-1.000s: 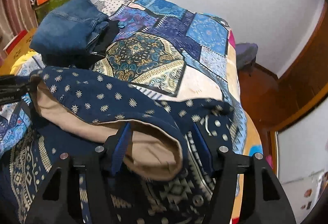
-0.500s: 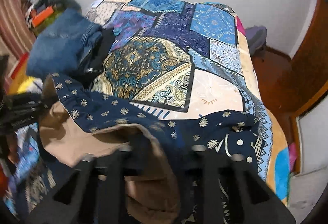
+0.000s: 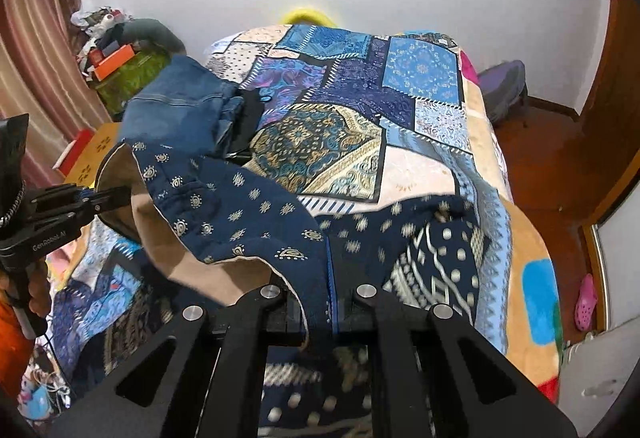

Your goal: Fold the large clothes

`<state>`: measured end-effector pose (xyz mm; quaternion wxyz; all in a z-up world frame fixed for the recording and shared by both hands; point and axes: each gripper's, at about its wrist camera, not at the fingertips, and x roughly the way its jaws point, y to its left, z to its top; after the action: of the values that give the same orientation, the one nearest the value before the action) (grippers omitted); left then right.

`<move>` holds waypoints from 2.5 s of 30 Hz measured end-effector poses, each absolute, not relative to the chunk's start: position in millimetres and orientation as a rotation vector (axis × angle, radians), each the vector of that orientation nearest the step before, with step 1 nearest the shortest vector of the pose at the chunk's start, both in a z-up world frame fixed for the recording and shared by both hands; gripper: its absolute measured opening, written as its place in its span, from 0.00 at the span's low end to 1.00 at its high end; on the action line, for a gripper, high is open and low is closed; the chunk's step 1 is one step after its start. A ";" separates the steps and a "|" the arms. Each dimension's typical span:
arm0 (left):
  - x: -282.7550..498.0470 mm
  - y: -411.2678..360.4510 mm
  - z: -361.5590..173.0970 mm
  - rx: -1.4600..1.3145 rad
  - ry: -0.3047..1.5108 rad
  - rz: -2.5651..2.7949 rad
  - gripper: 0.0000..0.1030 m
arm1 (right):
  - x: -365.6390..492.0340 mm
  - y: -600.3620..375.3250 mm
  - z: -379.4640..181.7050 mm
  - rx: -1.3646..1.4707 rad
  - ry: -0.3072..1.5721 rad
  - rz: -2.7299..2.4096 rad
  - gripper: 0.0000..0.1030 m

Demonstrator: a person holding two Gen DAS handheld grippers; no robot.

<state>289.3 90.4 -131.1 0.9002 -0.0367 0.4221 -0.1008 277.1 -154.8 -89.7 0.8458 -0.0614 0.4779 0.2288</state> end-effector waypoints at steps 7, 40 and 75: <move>243.3 82.0 -138.5 -0.070 0.944 -0.224 0.06 | 241.5 -169.7 -97.9 -0.143 1.043 0.452 0.07; 263.7 235.8 -224.0 -0.532 1.077 0.136 0.68 | 263.4 -237.9 -81.6 -0.070 1.049 0.236 0.62; 320.3 179.1 -202.5 -0.607 0.996 -0.112 0.15 | 335.9 -217.2 -105.7 0.130 1.065 0.395 0.11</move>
<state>320.3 179.1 -202.5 0.8332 -0.2863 0.4701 -0.0527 335.9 -217.2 -105.7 0.8409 0.0614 0.5042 0.1869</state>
